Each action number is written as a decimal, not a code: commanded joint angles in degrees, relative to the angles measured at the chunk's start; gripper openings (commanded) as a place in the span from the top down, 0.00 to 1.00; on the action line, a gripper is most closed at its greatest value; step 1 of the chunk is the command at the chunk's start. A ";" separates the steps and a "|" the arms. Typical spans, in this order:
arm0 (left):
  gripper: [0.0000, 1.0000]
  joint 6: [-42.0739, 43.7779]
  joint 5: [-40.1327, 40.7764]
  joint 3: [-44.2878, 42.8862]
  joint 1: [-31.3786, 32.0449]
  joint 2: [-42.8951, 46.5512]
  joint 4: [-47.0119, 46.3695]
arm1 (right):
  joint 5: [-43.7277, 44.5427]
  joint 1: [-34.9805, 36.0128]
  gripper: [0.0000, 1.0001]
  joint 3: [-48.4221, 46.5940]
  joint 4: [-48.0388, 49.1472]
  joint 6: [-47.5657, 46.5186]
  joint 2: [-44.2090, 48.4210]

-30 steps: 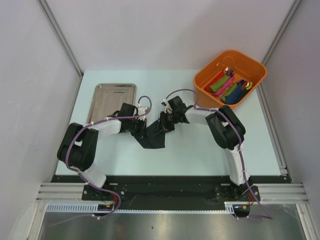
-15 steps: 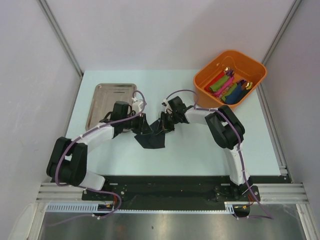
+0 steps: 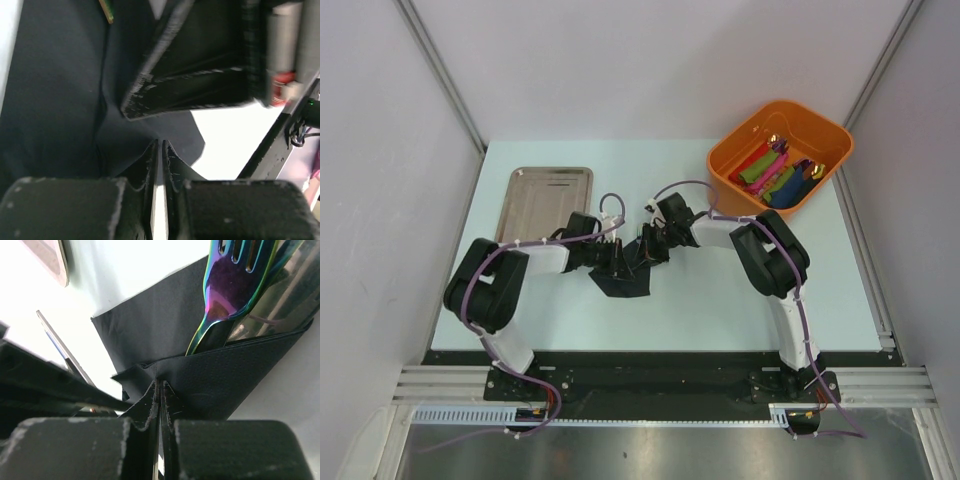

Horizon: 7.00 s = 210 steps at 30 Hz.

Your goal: Place the utensils on the paper napkin and roll it up

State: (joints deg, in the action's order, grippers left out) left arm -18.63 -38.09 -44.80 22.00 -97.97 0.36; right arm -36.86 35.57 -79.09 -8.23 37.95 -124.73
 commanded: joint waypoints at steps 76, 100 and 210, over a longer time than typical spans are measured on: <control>0.91 1.58 -0.24 -4.60 -1.34 -7.76 7.37 | 12.08 4.42 0.81 -9.42 -15.50 -14.40 6.16; 0.70 2.46 -2.07 -3.46 -2.31 0.75 7.46 | 15.06 4.42 0.87 -7.05 -16.56 -15.37 -3.24; 0.26 -12.56 -18.60 13.07 -12.78 0.68 -3.97 | 13.22 4.59 0.91 -5.55 -16.12 -13.87 -3.77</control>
State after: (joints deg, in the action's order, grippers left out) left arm -29.32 -59.64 -34.02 7.49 -98.52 -3.42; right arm -26.41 39.11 -86.67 -21.76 24.99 -124.31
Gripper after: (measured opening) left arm 0.706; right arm 0.096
